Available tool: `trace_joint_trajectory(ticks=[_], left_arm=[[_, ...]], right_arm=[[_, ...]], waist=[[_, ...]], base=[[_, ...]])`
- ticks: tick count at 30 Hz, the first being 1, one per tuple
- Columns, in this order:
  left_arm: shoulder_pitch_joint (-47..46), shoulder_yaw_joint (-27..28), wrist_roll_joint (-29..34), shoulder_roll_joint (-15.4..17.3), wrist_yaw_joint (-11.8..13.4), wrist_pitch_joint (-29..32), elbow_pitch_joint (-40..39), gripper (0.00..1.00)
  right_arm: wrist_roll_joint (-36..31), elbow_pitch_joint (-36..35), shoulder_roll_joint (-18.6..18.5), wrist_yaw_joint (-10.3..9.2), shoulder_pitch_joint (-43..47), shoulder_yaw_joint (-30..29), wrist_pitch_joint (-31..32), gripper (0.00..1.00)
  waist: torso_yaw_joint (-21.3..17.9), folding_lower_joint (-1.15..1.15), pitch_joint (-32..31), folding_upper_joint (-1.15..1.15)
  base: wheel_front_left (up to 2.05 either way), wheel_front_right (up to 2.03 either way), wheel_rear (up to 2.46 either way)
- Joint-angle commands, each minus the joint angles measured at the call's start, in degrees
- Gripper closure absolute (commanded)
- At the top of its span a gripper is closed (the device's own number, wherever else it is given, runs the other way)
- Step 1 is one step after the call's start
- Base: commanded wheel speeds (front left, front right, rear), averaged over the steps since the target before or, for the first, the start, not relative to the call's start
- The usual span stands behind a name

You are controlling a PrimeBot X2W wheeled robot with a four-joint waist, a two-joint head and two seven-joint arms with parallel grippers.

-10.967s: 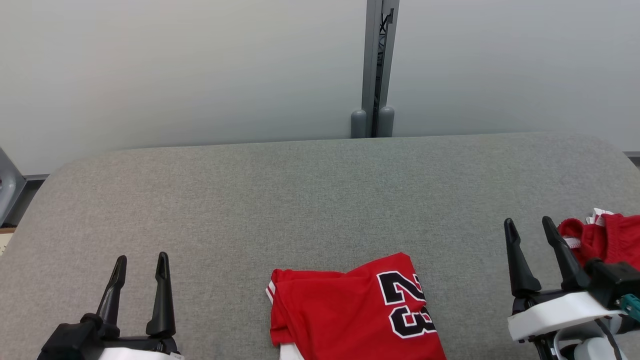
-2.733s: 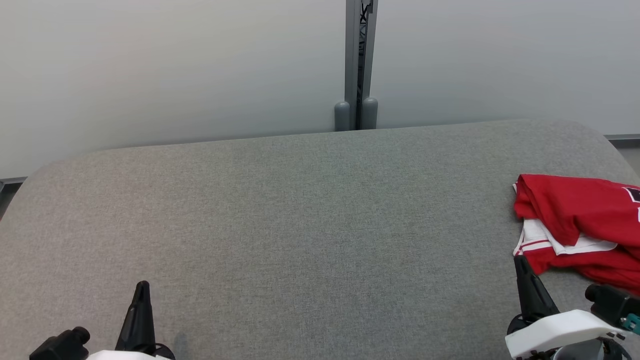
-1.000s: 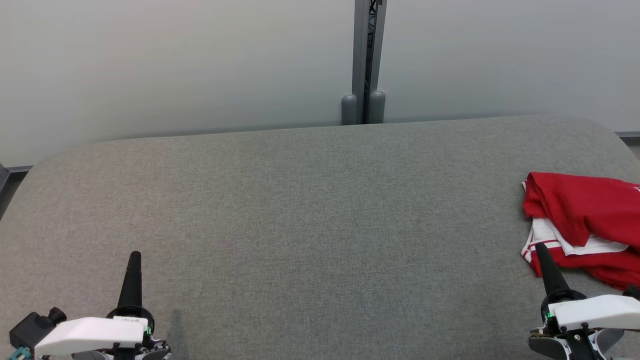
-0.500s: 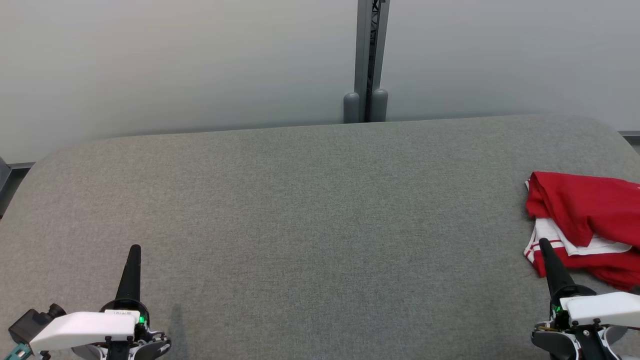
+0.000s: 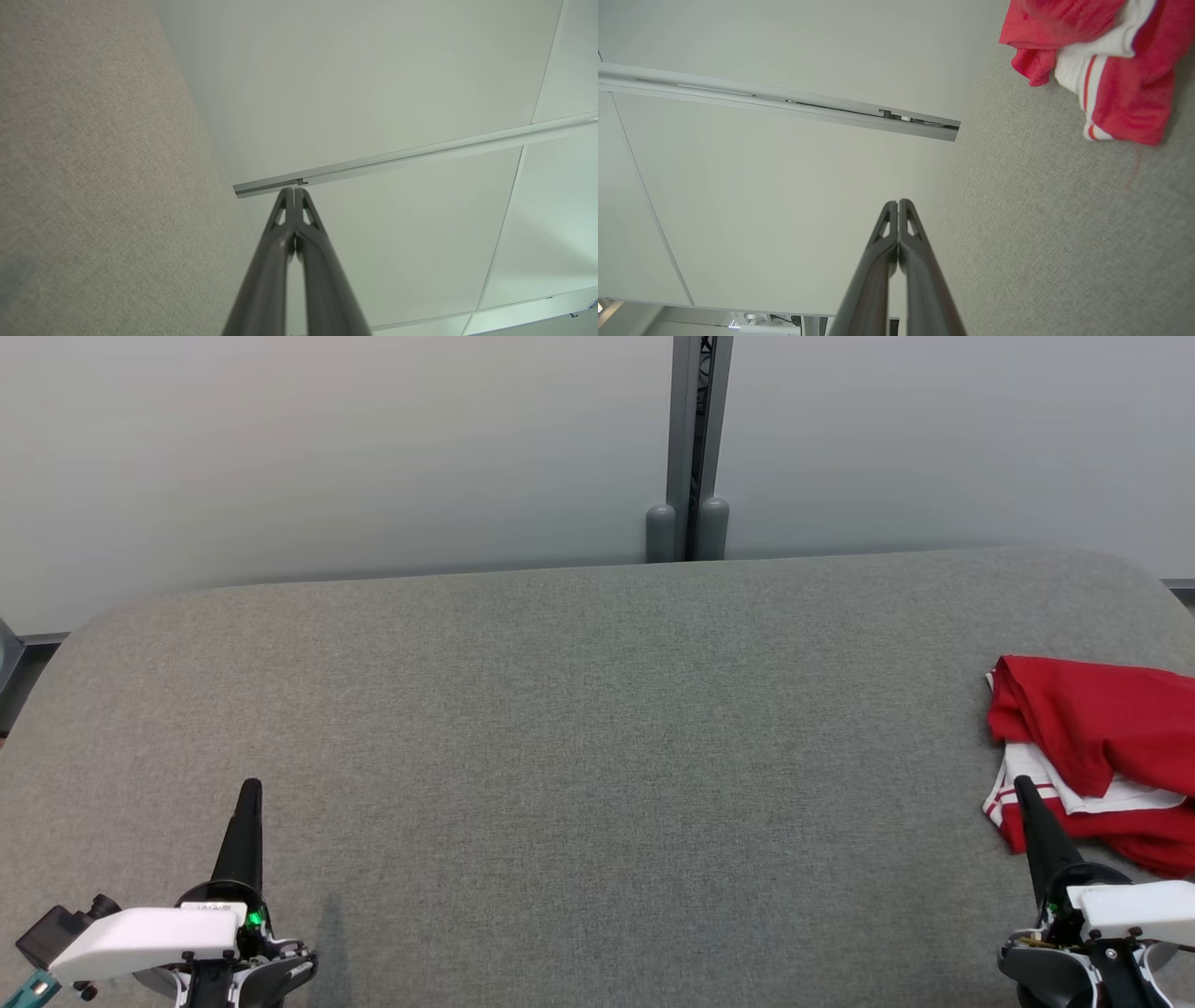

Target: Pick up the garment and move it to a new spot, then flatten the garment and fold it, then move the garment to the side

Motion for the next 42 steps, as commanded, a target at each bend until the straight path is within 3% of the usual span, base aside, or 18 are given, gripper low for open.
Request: trace_joint_trajectory(ticks=[1,23,42], left_arm=[[-1.43,0.29,-1.57,0.37,-0.33,0.39,-0.06,1.0],[-2.69,0.59,-9.37,0.43,-0.44,2.58,0.32,1.0],[-2.57,0.56,-9.31,0.42,-0.44,2.63,0.3,1.0]], right_arm=[[1.48,-0.56,-0.07,0.02,-0.93,-0.39,0.56,1.0],[9.29,-0.84,0.19,0.02,-1.04,-1.9,2.66,1.0],[9.04,-0.83,0.17,0.02,-1.04,-1.89,2.71,1.0]], waist=[[0.04,0.0,0.04,0.0],[0.5,0.0,0.51,0.0],[0.51,0.0,0.52,0.0]], base=[[0.0,0.0,0.0],[0.0,0.0,0.0],[0.0,0.0,0.0]])
